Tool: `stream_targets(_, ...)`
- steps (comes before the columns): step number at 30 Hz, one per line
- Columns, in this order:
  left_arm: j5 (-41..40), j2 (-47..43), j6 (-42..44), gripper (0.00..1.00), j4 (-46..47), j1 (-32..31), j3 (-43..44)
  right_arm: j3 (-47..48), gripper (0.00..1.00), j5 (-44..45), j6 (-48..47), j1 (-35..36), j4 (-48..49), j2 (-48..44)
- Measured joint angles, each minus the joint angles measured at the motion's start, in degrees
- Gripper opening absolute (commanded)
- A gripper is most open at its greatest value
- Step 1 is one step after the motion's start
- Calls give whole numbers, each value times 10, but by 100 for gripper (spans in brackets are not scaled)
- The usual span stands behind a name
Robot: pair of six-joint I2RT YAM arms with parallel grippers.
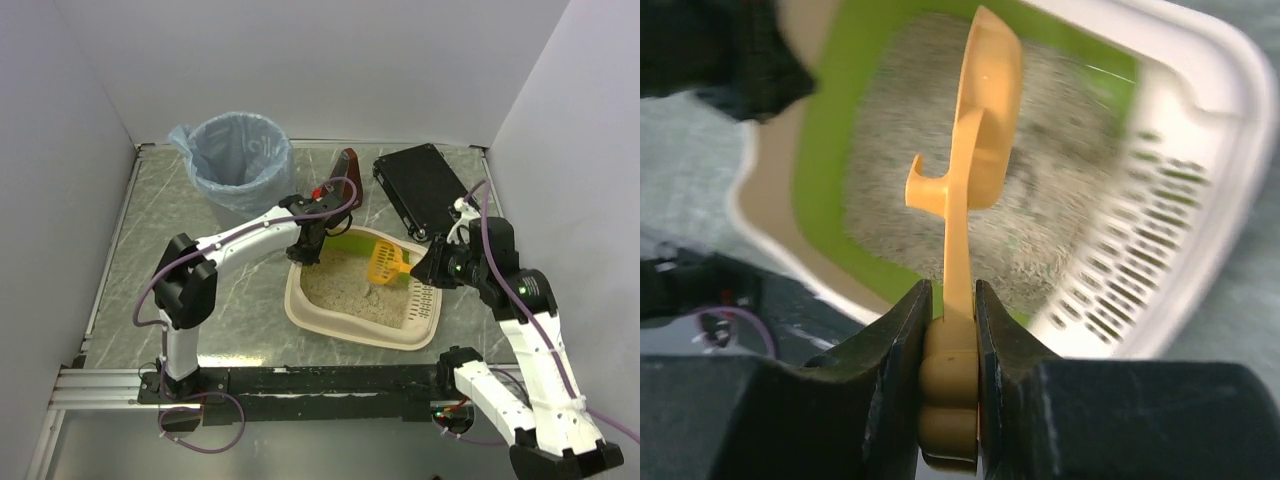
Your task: Clean the litter box
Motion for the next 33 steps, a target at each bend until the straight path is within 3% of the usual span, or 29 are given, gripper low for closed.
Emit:
stream_targets(9, 1, -21, -22, 1, 5, -1, -25, 40, 0, 97, -15, 14, -74, 49)
stream_targets(16, 1, -50, -2, 1, 56, -2, -68, 114, 0, 220, 6, 151, -98, 162)
stream_targets(19, -7, -75, 9, 1, 86, -5, -96, 119, 0, 245, 12, 165, -98, 193)
stream_targets(24, -41, -102, 39, 1, 133, -9, -130, 119, 0, 253, 8, 170, -103, 172)
stream_targets(33, -82, -81, 54, 1, 141, -9, -102, 150, 0, 260, -25, 177, -129, 148)
